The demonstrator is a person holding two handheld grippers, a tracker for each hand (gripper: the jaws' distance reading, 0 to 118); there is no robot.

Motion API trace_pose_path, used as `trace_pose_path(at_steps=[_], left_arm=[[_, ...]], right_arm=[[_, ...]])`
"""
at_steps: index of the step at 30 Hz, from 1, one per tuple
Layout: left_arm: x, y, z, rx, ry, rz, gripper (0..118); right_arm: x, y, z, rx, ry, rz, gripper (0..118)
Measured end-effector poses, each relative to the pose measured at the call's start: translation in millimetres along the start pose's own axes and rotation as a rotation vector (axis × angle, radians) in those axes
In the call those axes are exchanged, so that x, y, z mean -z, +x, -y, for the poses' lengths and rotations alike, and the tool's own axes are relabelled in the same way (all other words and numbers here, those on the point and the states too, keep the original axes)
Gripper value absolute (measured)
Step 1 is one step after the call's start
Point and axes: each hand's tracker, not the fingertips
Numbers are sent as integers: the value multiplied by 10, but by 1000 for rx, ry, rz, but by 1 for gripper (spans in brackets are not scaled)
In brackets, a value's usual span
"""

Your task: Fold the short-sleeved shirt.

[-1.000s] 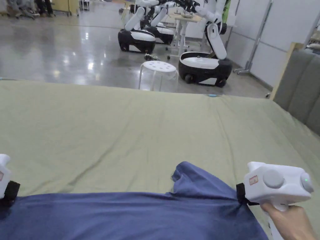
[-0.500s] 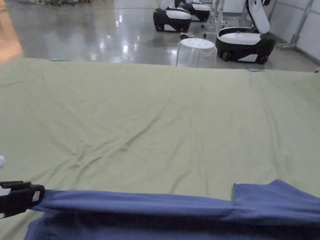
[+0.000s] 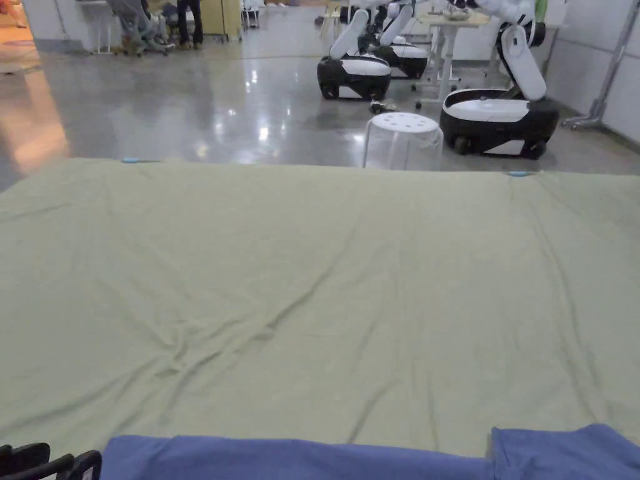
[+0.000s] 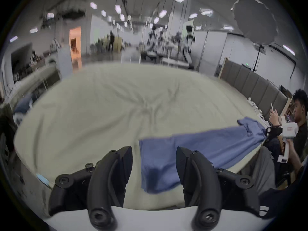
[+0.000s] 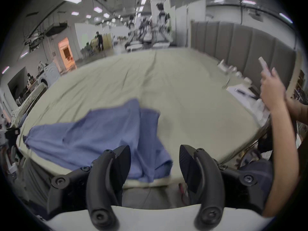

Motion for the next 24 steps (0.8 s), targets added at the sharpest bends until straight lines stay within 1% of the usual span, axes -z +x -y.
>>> trace_pose_path(at_steps=[1,3,5,7,9,11,12,13,14,15,16,17,18,19,21,24], left_arm=[[-132,65,-78,44,68,-15,55],[-421,222,-220,116,210,-30,55],[-658,438,-384,182,325,-55,55],[-854,640,-514,221,397,-85,55],[-968,802,-562,215,469,-73,54],[-1061,910,-599,170,511,-24,53],[-1077,947,-602,147,512,-3,51],[-1088,987,-596,135,517,18,46],[-1118,1002,-582,131,528,17,37],[-1125,1034,-563,134,528,16,17],[-1133,1075,-548,126,532,18,12],[-1135,1114,-520,118,532,21,12],[-1149,1108,-499,119,536,21,6],[-1145,1103,-483,124,522,44,2],[-1136,1112,-438,131,509,12,2],[-1153,980,-412,127,486,3,2]], right_arm=[[-126,-27,-88,-19,67,0,68],[-379,-139,-260,-66,225,-46,68],[-622,-346,-475,-110,339,-76,68],[-812,-568,-608,-138,437,-122,68],[-937,-804,-685,-159,498,-178,68],[-1022,-1051,-685,-183,548,-216,68],[-1031,-1153,-669,-198,550,-235,65],[-1041,-1254,-646,-218,543,-260,58],[-1040,-1346,-606,-232,534,-271,44],[-1033,-1423,-570,-236,533,-269,24],[-978,-1446,-514,-239,525,-286,13],[-955,-1497,-482,-244,512,-311,6],[-937,-1536,-461,-244,498,-330,0],[-919,-1573,-437,-246,494,-326,0],[-871,-1645,-419,-254,481,-308,0],[-833,-1667,-396,-244,470,-334,0]])
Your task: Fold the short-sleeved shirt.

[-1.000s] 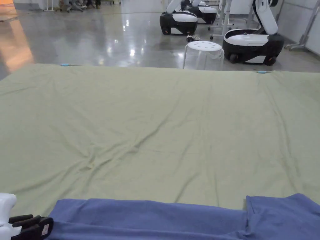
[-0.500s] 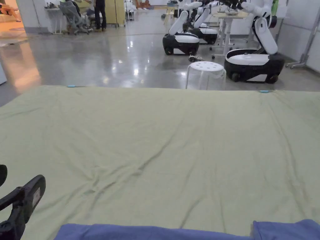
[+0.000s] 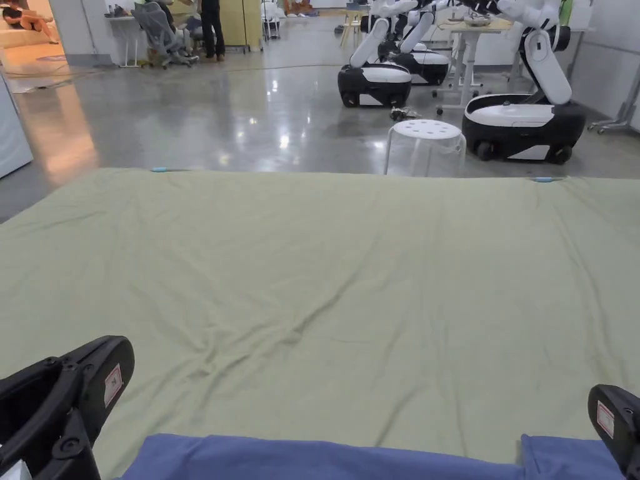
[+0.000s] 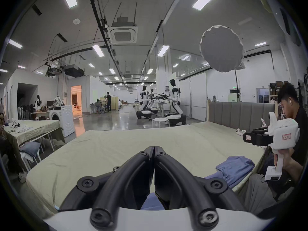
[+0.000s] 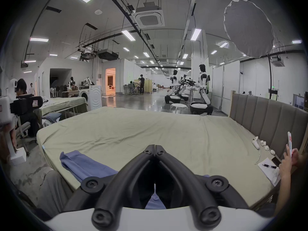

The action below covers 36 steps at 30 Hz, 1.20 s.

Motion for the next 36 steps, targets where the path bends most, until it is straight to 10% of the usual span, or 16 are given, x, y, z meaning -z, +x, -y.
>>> trace_pose_path(at_steps=[9,12,16,29,32,36], left_arm=[[324,-925,407,-367,-256,96,6],[632,-1376,910,-631,-422,139,65],[851,-1858,1603,-1039,-507,175,65],[1522,-1845,2467,-1350,-580,404,61],[1589,-1738,2314,-1216,-638,366,11],[1521,-1788,2220,-1241,-603,304,10]], right_arm=[[41,79,77,63,-19,-37,0],[53,121,158,82,-60,-43,0],[36,166,258,112,-102,-47,0],[94,213,320,168,-161,-20,0],[75,196,326,159,-168,-12,0],[60,224,348,176,-176,-8,0]])
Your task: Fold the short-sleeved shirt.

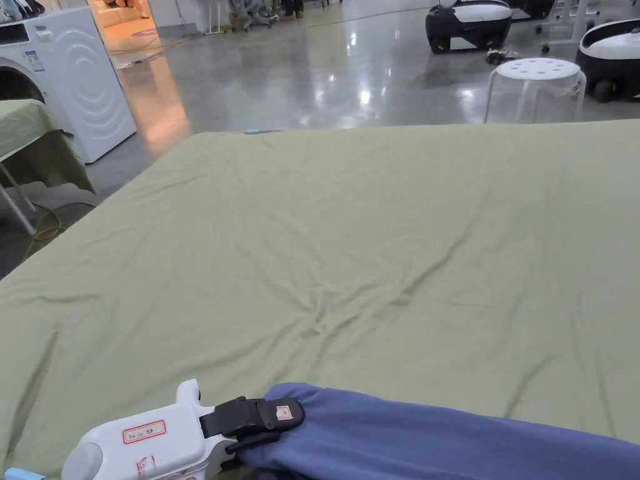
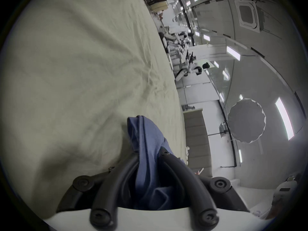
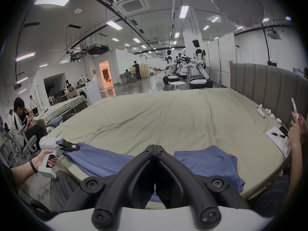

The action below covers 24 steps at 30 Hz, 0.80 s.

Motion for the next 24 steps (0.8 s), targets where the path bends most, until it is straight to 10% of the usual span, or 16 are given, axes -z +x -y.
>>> trace_pose_path(at_steps=[12,24], left_arm=[[-956,1270,-98,326,155,-114,10],[1648,1404,1351,338,-281,68,16]], right_arm=[[81,136,17,82,5,-14,0],[-157,202,68,196,35,8,0]])
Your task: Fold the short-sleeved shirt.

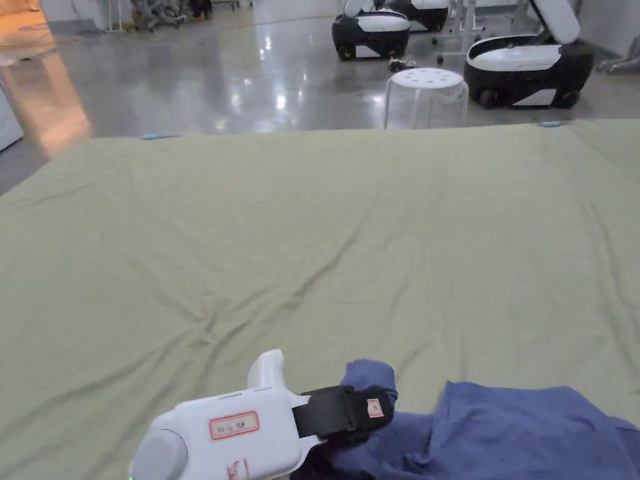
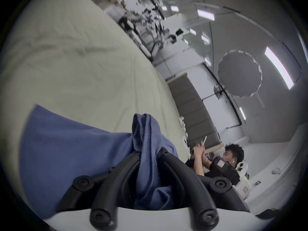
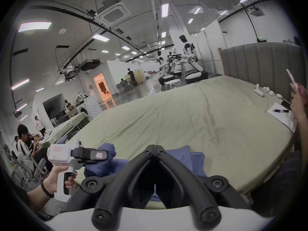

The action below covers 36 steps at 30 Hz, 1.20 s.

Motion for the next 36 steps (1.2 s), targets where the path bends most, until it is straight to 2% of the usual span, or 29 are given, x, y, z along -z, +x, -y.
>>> trace_pose_path(at_steps=[1,3,5,7,9,10,11,12,15,18,19,22,23,24,26,29,32,36], left_arm=[[80,11,23,-9,-9,-23,26],[69,24,-9,15,-30,-54,54],[-117,57,-54,58,46,-10,54],[-319,55,-140,29,93,35,54],[-415,-61,-125,-33,159,39,51],[-372,-89,-124,-51,170,3,45],[-286,-145,-89,-59,151,-45,33],[-179,-185,-39,-55,118,-62,6],[282,-214,160,-96,-44,0,6],[651,-146,346,-30,-146,-92,5],[704,-147,360,5,-139,-139,5],[543,-117,208,-96,-111,-93,5],[431,-79,153,-81,-94,-90,7],[239,-7,94,-42,-46,-66,21],[-229,63,-23,54,24,-39,60],[-930,-44,-181,82,105,-27,61],[-1412,-480,-289,-61,171,-142,61],[-1371,-1026,-257,-258,124,-79,61]], right_arm=[[-18,38,27,1,-6,15,0],[-29,101,63,0,-27,38,0],[-40,189,99,-9,-45,34,0],[-40,227,132,-15,-57,31,0],[-11,269,163,-7,-75,31,0],[5,277,183,-2,-84,30,0],[22,282,203,5,-91,28,0],[43,294,221,13,-99,25,0],[70,270,249,35,-123,19,0],[53,236,265,31,-134,11,0],[57,222,270,28,-140,13,0],[82,237,305,32,-153,12,0],[96,240,313,35,-155,8,0],[118,242,322,40,-155,6,0],[160,244,321,58,-160,-4,0],[210,224,317,68,-164,-21,0],[200,181,293,31,-166,-25,0],[185,193,270,20,-167,-26,0]])
